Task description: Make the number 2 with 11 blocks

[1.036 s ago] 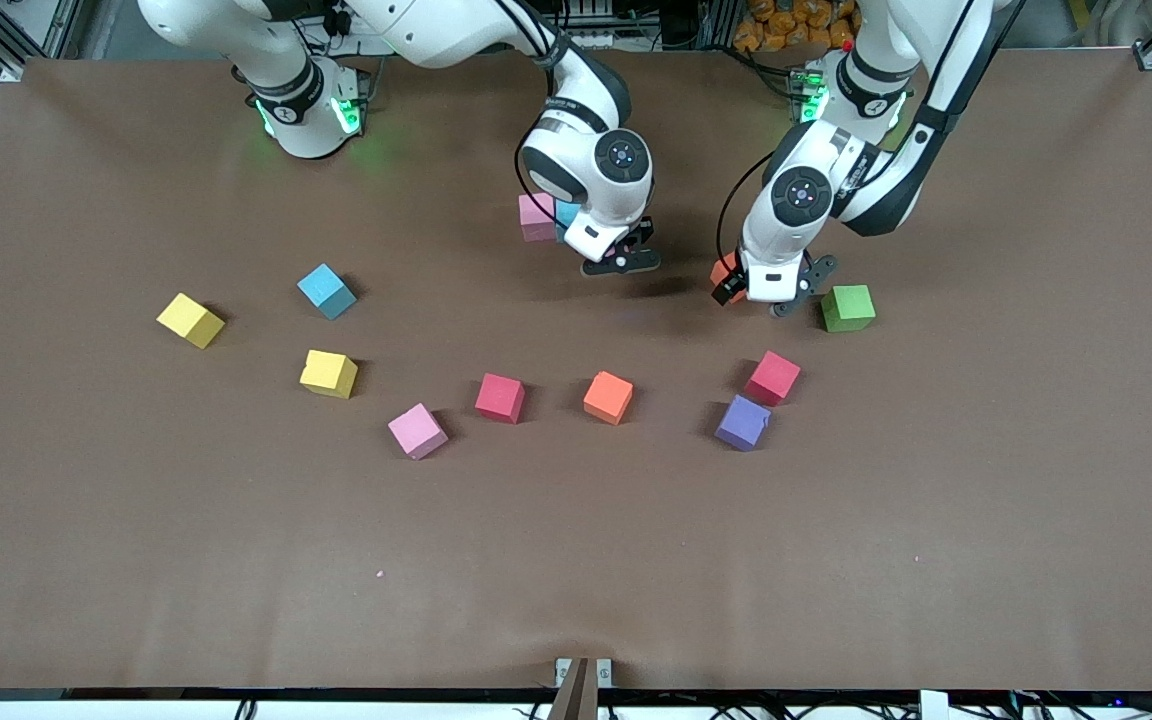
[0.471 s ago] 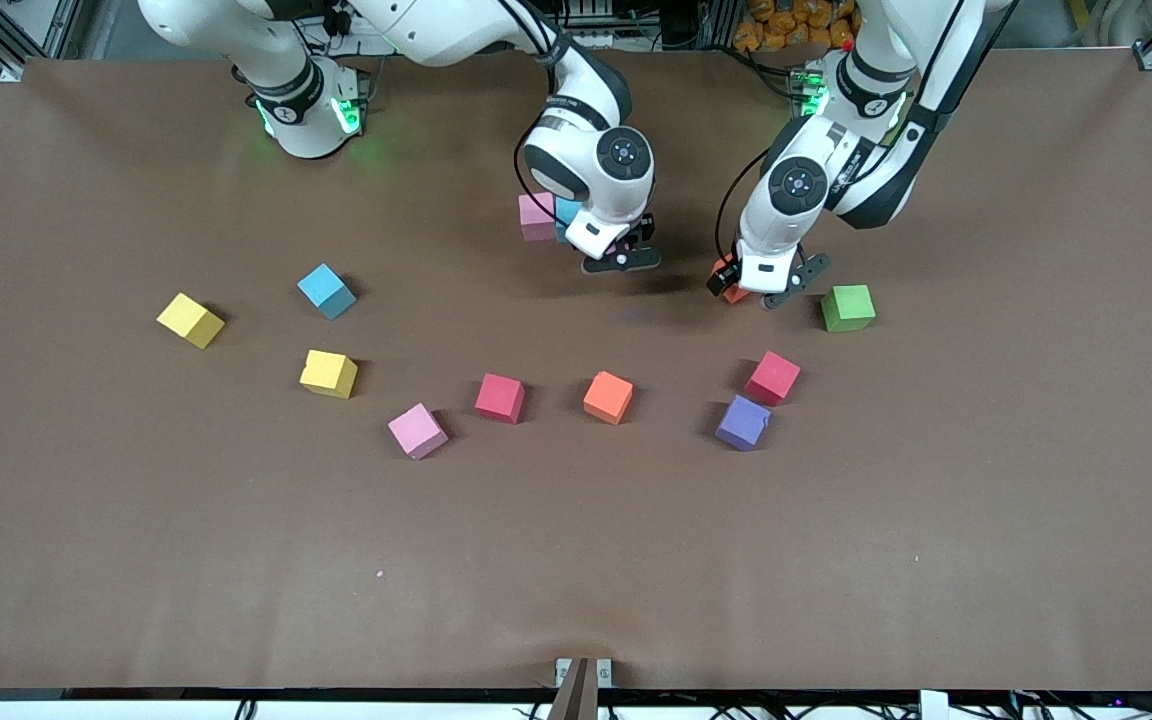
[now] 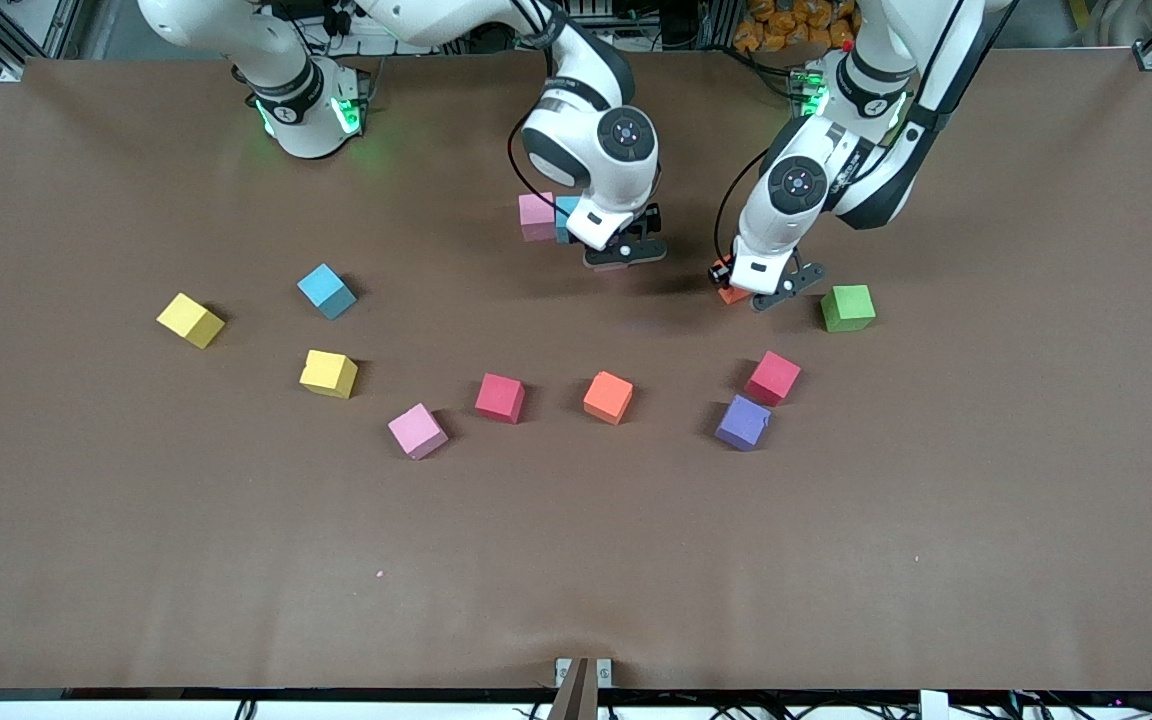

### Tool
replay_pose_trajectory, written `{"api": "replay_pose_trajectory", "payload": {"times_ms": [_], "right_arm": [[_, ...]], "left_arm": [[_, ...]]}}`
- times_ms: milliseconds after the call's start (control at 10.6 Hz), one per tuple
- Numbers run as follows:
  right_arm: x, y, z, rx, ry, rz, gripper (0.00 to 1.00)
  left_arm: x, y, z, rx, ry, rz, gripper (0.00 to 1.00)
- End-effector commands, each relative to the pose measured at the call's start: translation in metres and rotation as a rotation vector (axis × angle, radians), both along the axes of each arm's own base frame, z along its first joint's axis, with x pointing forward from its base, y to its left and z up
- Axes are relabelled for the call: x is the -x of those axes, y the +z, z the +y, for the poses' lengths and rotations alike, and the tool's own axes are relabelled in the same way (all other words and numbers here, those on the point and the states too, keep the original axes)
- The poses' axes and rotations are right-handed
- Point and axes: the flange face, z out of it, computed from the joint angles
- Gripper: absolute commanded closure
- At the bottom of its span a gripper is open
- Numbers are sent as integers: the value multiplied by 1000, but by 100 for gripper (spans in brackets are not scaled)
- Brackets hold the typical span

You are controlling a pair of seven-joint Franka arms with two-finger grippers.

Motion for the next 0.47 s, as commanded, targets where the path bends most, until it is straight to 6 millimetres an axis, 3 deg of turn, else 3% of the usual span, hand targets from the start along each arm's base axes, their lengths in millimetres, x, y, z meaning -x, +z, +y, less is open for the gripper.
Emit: {"api": "replay_pose_trajectory", "payload": {"times_ms": [0, 377], "right_arm": [[-41, 25, -26, -7, -77, -34, 0], [-149, 37, -96, -11, -242, -95, 0]], "left_arm": [[-11, 10, -7, 22, -96, -32, 72], [-37, 36, -48, 43, -223, -31, 72]]}}
